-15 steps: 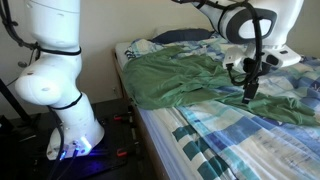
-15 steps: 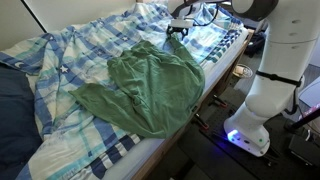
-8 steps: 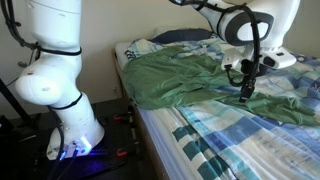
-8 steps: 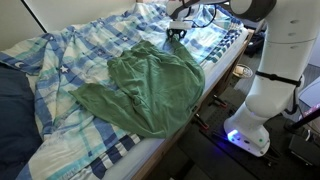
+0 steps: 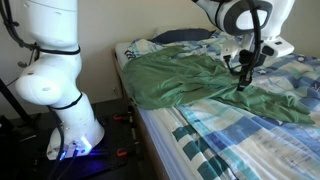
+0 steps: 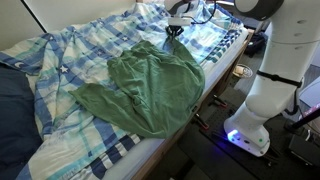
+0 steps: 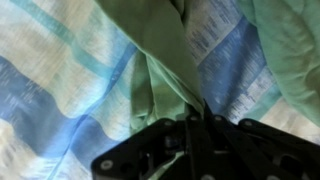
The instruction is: Fold the green jersey
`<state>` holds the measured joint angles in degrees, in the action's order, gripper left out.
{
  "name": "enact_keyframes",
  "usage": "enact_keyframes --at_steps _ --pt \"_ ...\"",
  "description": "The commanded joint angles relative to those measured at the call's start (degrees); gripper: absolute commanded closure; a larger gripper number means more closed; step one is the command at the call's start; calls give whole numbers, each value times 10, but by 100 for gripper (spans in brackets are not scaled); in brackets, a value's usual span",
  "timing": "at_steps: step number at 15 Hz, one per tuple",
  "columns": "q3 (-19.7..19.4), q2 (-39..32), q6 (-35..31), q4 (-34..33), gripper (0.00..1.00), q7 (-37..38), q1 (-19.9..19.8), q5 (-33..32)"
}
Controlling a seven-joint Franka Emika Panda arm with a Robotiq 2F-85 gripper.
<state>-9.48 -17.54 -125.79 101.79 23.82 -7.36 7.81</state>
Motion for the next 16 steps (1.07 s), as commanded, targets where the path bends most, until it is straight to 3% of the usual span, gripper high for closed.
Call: enact_keyframes --at_steps 1,6,7,10,13,16 --pt "10 87 37 44 99 -22 10 0" --pt "21 201 48 95 99 -25 25 -33" --pt "19 140 41 48 96 -14 18 -23" --pt "24 189 45 78 96 -16 20 -28" --pt "25 193 45 87 99 -21 20 -28" --pt "46 232 51 124 99 -20 37 -46"
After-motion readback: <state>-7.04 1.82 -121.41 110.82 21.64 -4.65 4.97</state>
